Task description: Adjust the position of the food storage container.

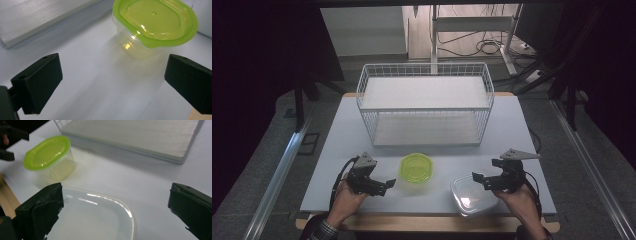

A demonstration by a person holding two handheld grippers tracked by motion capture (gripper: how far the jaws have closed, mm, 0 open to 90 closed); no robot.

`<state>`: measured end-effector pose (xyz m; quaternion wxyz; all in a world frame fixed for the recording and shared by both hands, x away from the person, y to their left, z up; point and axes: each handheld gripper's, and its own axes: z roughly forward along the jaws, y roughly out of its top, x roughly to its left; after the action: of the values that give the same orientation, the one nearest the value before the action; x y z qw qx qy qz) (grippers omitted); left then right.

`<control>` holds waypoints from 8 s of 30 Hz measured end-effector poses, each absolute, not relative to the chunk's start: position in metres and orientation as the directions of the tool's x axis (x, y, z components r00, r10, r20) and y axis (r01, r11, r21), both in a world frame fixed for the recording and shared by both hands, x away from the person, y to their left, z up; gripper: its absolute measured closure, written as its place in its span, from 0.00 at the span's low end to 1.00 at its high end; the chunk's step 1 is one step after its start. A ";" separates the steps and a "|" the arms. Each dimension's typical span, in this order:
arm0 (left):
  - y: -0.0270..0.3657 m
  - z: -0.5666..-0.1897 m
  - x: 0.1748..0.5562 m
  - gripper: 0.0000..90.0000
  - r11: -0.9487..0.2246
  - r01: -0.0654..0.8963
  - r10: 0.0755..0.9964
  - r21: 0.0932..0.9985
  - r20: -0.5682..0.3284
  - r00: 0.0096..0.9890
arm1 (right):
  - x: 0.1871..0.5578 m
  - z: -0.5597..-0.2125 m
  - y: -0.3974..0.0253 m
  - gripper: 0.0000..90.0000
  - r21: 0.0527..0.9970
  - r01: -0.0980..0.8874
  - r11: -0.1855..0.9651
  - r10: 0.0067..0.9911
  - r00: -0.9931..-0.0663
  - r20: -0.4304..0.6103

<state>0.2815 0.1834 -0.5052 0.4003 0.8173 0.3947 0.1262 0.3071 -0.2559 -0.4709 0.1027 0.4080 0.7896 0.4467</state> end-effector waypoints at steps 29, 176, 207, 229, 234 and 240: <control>0.156 -0.488 0.279 0.69 -0.354 0.488 0.666 0.798 -0.152 0.730 | 0.303 -0.472 -0.252 0.16 0.788 0.532 0.311 0.762 -0.635 0.128; 0.055 -0.509 0.256 0.95 -0.493 0.522 0.515 0.696 -0.250 0.820 | 0.239 -0.486 -0.257 0.99 0.606 0.677 0.417 0.747 -0.635 0.195; 0.129 -0.497 0.285 0.97 -0.412 0.595 0.691 0.690 -0.189 0.698 | 0.311 -0.483 -0.186 0.95 0.658 0.583 0.477 0.680 -0.719 0.144; 0.206 -0.485 0.294 1.00 -0.263 0.662 0.848 0.702 -0.160 0.506 | 0.308 -0.487 -0.201 0.87 0.674 0.566 0.475 0.698 -0.708 0.102; 0.185 -0.483 0.290 0.98 -0.312 0.625 0.803 0.715 -0.153 0.576 | 0.309 -0.488 -0.201 0.86 0.673 0.563 0.479 0.696 -0.711 0.100; 0.178 -0.492 0.294 0.99 -0.362 0.647 0.819 0.671 -0.102 0.564 | 0.308 -0.489 -0.201 0.85 0.670 0.558 0.489 0.690 -0.717 0.094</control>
<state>0.2941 0.1779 -0.4925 0.3420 0.8155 0.4495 0.1258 0.3077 -0.2010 -0.4886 0.0941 0.3639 0.8578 0.3504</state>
